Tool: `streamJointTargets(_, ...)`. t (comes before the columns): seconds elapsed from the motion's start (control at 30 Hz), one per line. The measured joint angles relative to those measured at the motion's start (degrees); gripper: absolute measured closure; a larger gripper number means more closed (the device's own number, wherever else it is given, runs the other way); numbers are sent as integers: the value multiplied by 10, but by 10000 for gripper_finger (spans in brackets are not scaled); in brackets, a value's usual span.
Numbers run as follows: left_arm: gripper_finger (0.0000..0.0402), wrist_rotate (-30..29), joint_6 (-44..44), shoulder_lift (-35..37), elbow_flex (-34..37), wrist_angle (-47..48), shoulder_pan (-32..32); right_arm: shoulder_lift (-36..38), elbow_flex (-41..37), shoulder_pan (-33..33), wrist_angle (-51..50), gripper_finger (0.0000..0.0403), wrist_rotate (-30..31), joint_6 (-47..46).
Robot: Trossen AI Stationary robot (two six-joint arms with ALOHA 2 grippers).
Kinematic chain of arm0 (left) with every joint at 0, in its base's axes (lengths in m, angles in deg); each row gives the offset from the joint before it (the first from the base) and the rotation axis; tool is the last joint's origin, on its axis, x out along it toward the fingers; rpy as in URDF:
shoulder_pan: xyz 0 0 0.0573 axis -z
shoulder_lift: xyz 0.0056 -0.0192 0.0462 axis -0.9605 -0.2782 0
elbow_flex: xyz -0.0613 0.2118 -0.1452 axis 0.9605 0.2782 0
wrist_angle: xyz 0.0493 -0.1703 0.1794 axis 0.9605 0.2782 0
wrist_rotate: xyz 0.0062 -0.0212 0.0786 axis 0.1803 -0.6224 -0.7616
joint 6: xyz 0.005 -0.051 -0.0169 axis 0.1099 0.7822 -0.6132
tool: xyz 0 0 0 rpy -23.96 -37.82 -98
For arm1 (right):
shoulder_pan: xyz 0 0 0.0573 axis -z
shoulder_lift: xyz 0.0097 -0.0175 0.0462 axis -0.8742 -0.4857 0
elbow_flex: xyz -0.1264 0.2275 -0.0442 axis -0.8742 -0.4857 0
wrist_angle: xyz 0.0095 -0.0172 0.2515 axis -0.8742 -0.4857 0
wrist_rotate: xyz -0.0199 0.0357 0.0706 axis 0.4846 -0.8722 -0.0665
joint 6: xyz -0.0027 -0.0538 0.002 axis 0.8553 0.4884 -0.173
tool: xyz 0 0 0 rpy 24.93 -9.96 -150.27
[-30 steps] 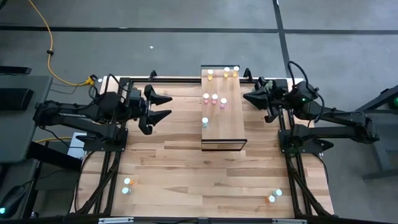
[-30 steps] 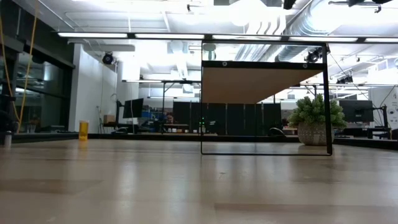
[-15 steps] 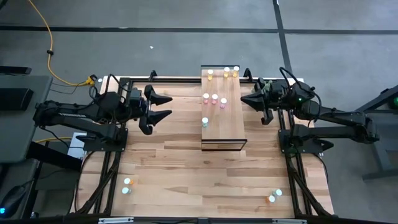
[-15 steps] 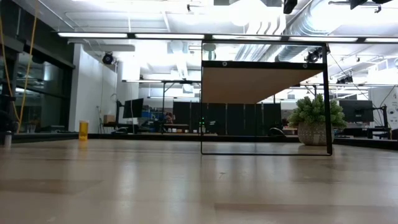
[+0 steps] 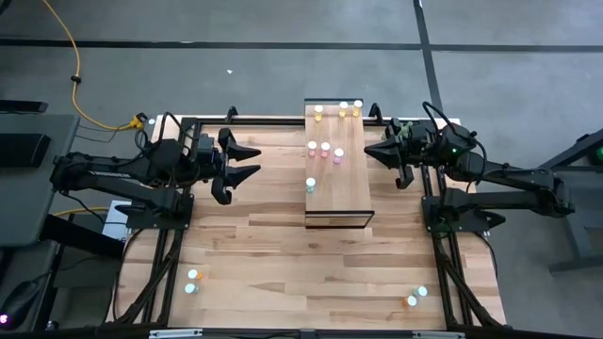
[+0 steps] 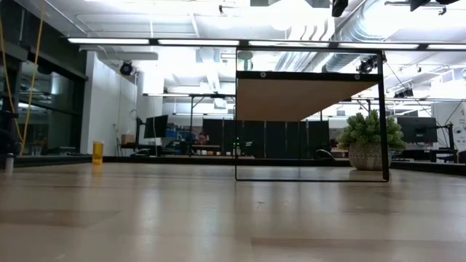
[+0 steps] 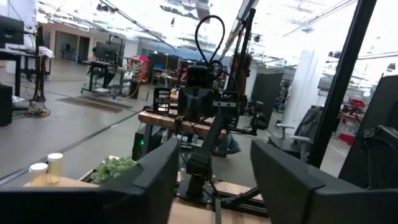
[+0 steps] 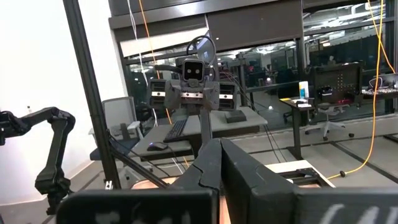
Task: Pick and place medicine bottles onto shelf by color
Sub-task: Put the right blue pill bottle on the shelf aligned with the other blue pill bottle
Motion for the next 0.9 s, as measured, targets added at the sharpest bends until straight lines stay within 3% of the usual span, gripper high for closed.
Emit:
streamJointTargets(0.33, 387, 0, -70, 0, 0, 0, 0, 0, 0, 0, 0, 402, 0, 0)
streamJointTargets(0.9, 401, 0, -90, 29, 0, 6, 0, 0, 0, 0, 0, 402, 0, 0)
